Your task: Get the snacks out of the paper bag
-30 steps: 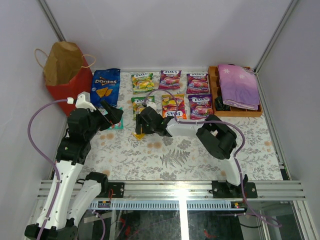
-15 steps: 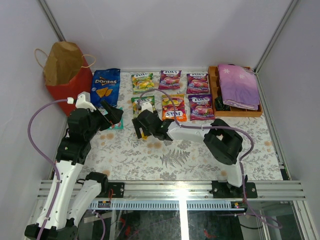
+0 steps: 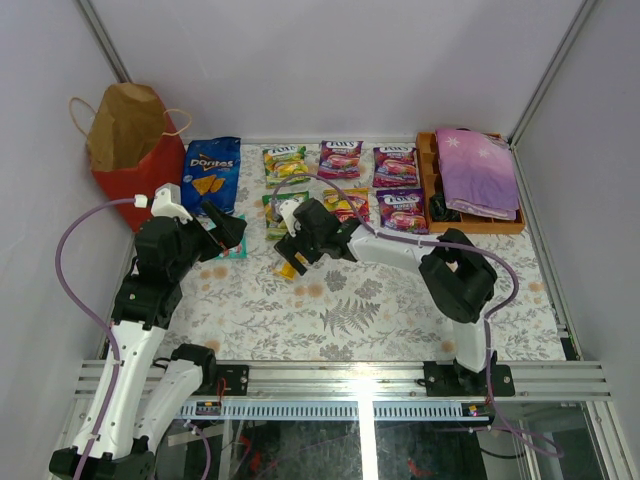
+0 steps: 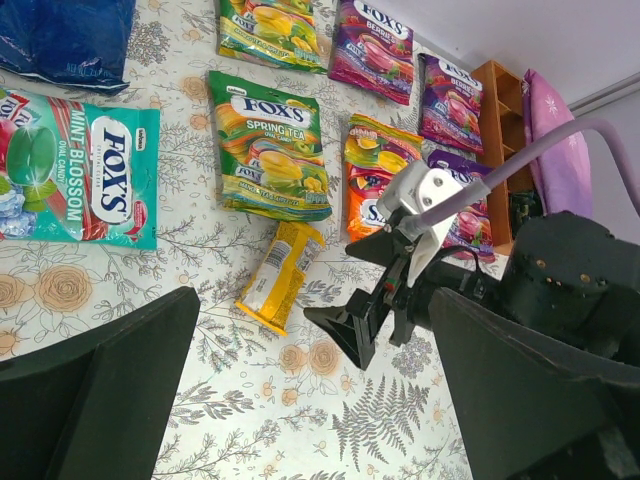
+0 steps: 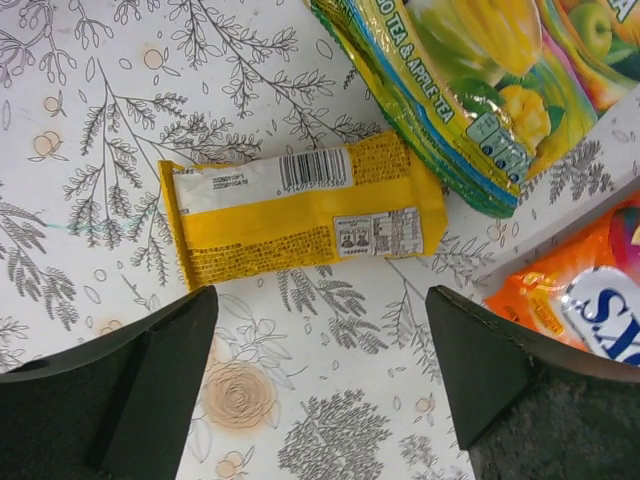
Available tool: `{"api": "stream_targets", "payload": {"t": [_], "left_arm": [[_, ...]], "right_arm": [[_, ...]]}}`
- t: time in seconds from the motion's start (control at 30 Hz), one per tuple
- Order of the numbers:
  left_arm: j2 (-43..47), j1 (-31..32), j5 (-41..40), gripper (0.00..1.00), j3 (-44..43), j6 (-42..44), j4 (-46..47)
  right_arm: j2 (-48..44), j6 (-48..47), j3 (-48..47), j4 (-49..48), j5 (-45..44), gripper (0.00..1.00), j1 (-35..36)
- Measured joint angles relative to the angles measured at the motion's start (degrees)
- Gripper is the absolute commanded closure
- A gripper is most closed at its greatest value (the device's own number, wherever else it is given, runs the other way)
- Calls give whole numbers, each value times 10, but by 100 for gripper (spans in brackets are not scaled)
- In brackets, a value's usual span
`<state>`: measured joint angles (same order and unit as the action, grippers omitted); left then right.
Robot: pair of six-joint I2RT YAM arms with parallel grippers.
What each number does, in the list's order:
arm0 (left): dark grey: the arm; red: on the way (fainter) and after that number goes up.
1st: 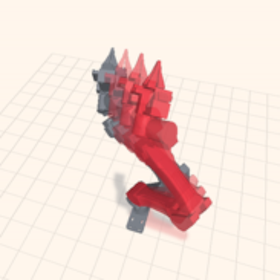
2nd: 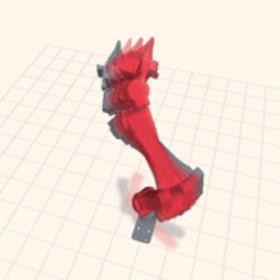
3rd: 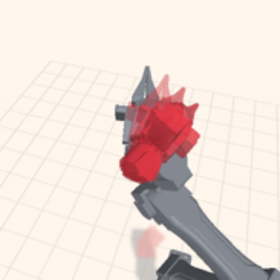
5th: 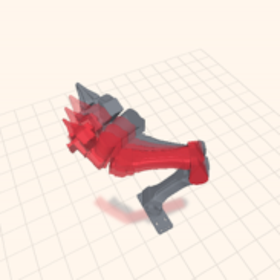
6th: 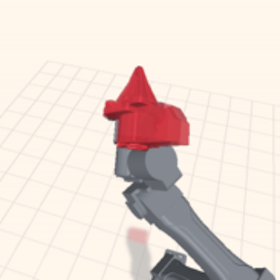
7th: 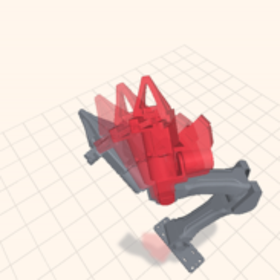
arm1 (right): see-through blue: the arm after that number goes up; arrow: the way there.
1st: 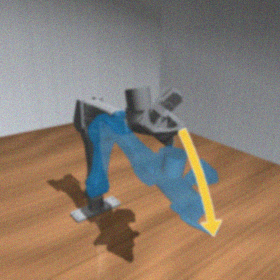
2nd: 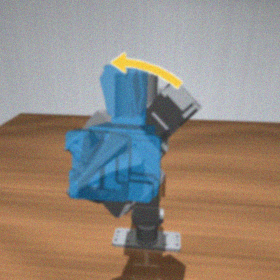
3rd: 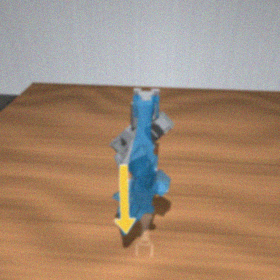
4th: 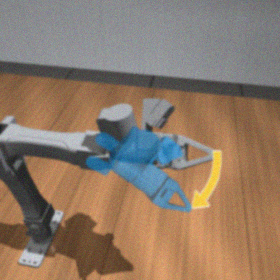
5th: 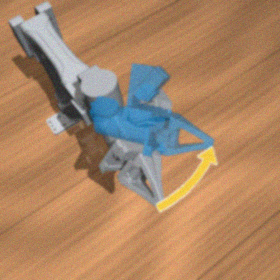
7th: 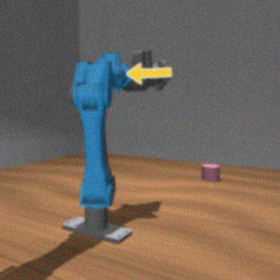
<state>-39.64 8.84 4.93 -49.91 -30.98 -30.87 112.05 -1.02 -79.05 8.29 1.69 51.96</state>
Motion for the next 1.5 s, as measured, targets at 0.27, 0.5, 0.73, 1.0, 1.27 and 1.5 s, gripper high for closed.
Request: {"api": "stream_targets", "payload": {"t": [0.27,0.5,0.73,1.0,1.27,1.5], "left_arm": [[0,0,2,0,0,1,0],[0,0,2,0,0,7,0],[-2,0,2,0,0,12,0],[-1,0,2,0,0,13,0],[8,0,2,0,-6,13,-14],[16,0,2,0,-11,17,-27]], "right_arm": [[65,-59,-51,4,40,7,-6],[78,-77,-45,-18,64,8,-6],[76,-46,-4,-77,69,8,-6],[69,58,35,-137,33,10,0],[33,258,74,-126,-82,10,37],[13,475,89,-92,-186,4,68]]}}
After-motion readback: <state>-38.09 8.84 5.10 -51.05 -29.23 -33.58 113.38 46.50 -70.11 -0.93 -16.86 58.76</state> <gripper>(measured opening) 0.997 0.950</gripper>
